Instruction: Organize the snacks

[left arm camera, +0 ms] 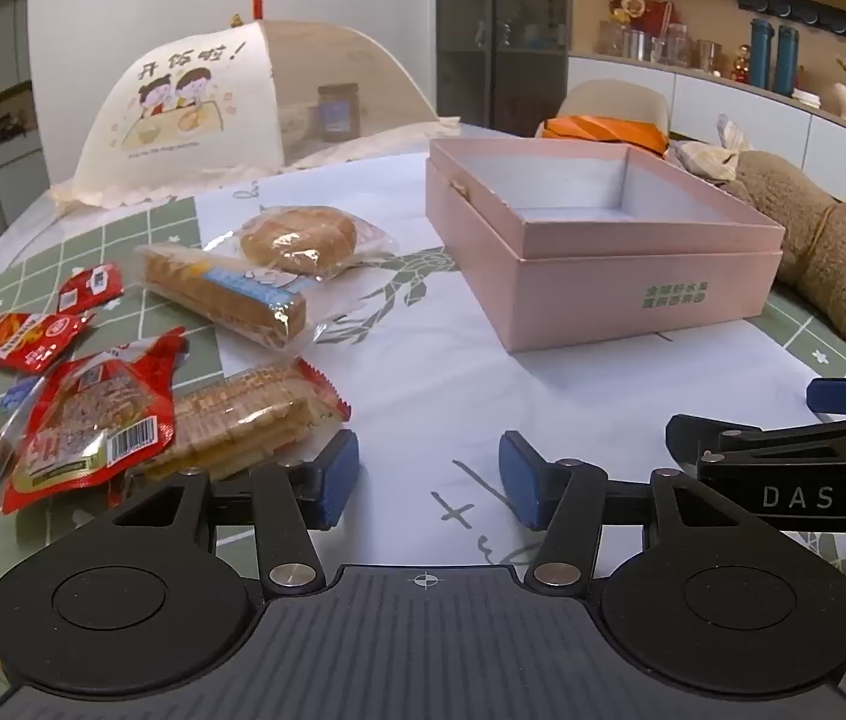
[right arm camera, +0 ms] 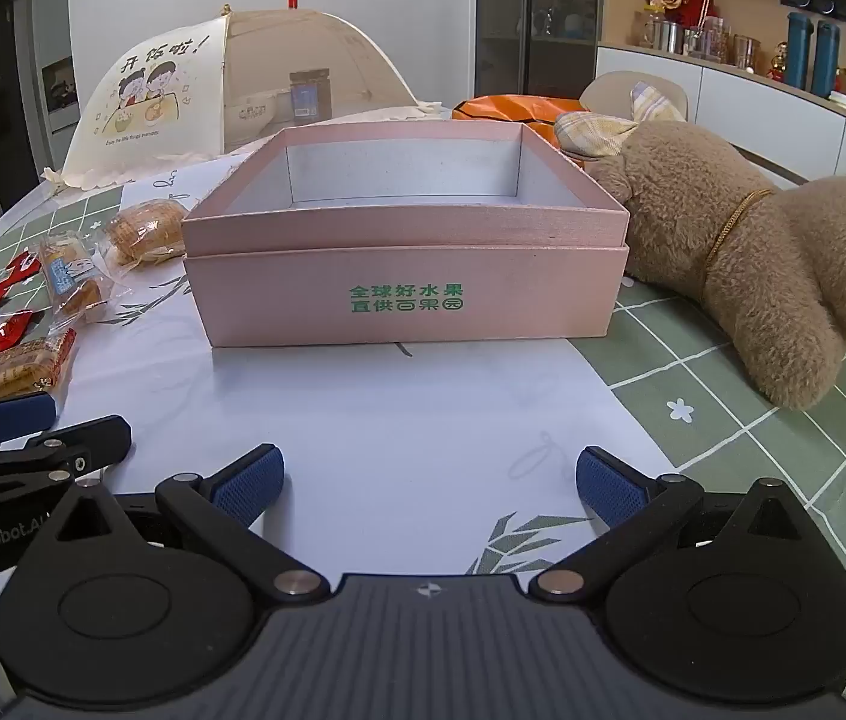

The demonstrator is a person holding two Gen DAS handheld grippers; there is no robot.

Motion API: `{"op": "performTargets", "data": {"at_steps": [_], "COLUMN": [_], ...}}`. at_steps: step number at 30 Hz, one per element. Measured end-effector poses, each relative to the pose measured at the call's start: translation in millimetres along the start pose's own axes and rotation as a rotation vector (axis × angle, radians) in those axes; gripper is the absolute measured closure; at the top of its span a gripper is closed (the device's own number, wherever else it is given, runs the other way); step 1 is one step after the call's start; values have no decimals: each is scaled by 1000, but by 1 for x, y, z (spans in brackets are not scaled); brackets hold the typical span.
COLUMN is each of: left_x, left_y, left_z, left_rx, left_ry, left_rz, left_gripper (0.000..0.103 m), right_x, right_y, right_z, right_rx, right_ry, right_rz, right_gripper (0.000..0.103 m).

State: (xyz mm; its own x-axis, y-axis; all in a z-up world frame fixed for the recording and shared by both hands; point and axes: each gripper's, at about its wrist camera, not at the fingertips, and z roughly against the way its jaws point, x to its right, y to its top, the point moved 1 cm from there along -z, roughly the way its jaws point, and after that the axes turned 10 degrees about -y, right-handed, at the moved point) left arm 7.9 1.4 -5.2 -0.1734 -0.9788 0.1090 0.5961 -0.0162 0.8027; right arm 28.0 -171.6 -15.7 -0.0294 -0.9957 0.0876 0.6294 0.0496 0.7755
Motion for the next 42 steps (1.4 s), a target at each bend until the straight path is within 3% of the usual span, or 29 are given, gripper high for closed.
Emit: {"op": "performTargets", "data": {"at_steps": [42], "left_x": [1], "left_y": [0], "left_z": [0], "left_rx": [-6], "left_ry": [14], "left_rz": [-18], "left_gripper": [44], "right_x": [0], "right_y": [0], "right_z": [0], "right_rx": [-3], "right_ry": [2], "right_rz": [-2], "right_gripper": [0]}}
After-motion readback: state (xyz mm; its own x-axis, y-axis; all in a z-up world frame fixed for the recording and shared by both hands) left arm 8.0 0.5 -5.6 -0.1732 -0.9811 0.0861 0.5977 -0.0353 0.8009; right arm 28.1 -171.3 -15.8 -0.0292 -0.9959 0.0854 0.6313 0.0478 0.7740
